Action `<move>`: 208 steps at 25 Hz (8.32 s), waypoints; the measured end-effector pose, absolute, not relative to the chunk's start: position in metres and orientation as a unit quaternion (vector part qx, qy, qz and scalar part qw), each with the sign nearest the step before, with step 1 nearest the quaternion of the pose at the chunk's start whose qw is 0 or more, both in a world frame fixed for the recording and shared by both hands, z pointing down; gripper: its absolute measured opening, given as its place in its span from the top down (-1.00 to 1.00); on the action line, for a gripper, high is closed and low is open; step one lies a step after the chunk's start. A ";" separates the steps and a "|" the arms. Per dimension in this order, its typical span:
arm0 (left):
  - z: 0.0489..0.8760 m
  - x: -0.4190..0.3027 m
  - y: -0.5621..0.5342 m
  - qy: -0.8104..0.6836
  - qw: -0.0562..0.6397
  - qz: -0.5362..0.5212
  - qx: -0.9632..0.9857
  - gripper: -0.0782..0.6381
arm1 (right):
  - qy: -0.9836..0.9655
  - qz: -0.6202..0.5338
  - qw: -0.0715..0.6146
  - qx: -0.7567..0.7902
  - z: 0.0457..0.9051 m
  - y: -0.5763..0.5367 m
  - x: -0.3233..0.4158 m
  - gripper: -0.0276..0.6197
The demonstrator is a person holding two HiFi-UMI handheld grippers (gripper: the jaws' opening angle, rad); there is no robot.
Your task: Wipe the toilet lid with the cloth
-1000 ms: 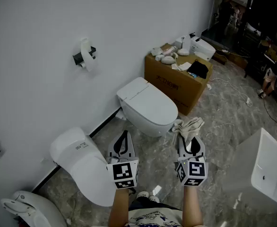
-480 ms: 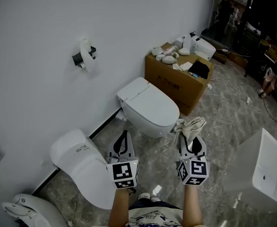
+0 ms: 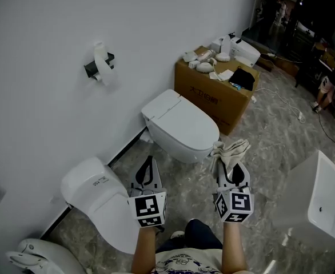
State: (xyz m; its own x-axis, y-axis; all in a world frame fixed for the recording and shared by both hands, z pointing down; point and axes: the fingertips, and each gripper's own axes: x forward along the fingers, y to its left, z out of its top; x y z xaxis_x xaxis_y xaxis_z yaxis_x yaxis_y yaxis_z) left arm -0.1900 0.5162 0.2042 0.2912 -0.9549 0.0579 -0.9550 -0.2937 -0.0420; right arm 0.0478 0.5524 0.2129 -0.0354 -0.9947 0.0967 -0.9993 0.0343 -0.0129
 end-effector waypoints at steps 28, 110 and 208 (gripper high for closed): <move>0.216 -0.148 0.218 -0.664 0.014 0.051 0.745 0.77 | -0.774 0.037 0.038 0.632 0.218 0.209 0.104 0.42; 0.586 -0.124 -0.279 -0.559 0.161 0.258 0.771 0.77 | -0.732 0.230 0.360 0.530 0.733 -0.310 0.090 0.42; 0.619 -0.121 -0.146 -0.530 0.210 0.293 0.768 0.77 | -0.311 0.570 0.179 0.739 0.848 -0.022 0.162 0.42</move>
